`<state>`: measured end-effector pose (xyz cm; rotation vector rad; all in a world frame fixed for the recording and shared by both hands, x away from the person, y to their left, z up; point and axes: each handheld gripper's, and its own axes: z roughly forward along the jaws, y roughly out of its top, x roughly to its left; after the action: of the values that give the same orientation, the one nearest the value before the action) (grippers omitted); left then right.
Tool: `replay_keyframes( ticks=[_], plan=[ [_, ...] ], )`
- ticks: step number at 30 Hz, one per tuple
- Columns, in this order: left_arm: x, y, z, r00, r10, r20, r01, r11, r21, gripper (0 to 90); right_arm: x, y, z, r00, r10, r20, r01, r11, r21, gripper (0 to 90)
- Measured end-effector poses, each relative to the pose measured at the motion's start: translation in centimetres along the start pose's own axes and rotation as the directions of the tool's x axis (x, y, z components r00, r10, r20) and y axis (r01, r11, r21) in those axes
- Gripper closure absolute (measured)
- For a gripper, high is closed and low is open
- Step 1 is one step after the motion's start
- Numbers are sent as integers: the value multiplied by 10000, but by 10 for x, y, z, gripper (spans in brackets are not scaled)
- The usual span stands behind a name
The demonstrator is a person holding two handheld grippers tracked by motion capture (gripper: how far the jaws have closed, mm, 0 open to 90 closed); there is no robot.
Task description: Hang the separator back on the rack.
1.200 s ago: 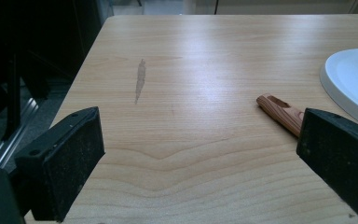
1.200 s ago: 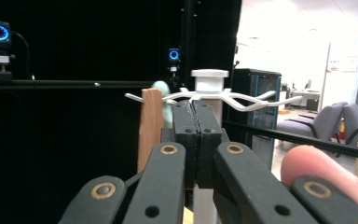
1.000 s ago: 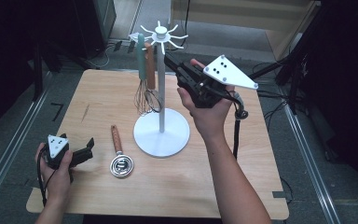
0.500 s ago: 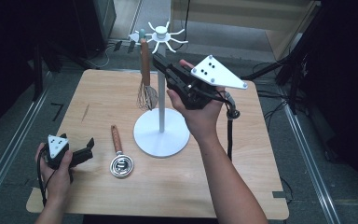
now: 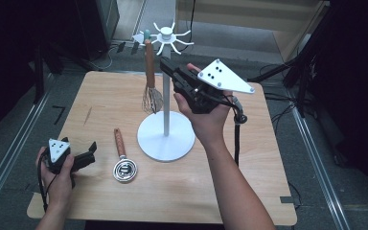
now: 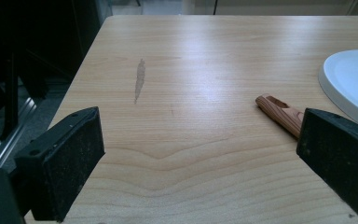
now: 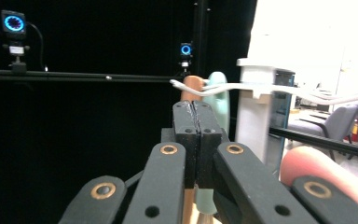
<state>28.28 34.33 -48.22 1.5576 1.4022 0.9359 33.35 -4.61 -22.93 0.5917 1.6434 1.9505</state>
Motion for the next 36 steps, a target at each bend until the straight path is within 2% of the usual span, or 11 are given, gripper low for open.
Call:
replay_keyframes(
  ticks=[3,7,17,25,29,36],
  plan=[
    [-1,0,0,10000,-8,-28,8,10000,3,13,-2,5,-2,9999,97,133,-95,9999,-134,900],
    [-2,0,1,10000,9,-33,-10,10000,-39,13,-1,10,3,9999,-41,95,43,9998,-188,900],
    [-1,0,1,9999,-98,41,98,10000,0,13,3,8,17,10000,2,49,-2,10000,-62,900],
    [-2,0,2,9993,-74,366,70,9999,110,12,3,6,25,9999,-68,117,68,10000,19,900],
    [-3,0,2,9993,-11,372,4,9998,192,13,3,5,27,9999,-46,129,46,10000,63,900],
    [-2,0,2,9992,-147,358,141,9997,179,12,3,4,22,9996,-265,49,264,9995,183,900]
  ],
)
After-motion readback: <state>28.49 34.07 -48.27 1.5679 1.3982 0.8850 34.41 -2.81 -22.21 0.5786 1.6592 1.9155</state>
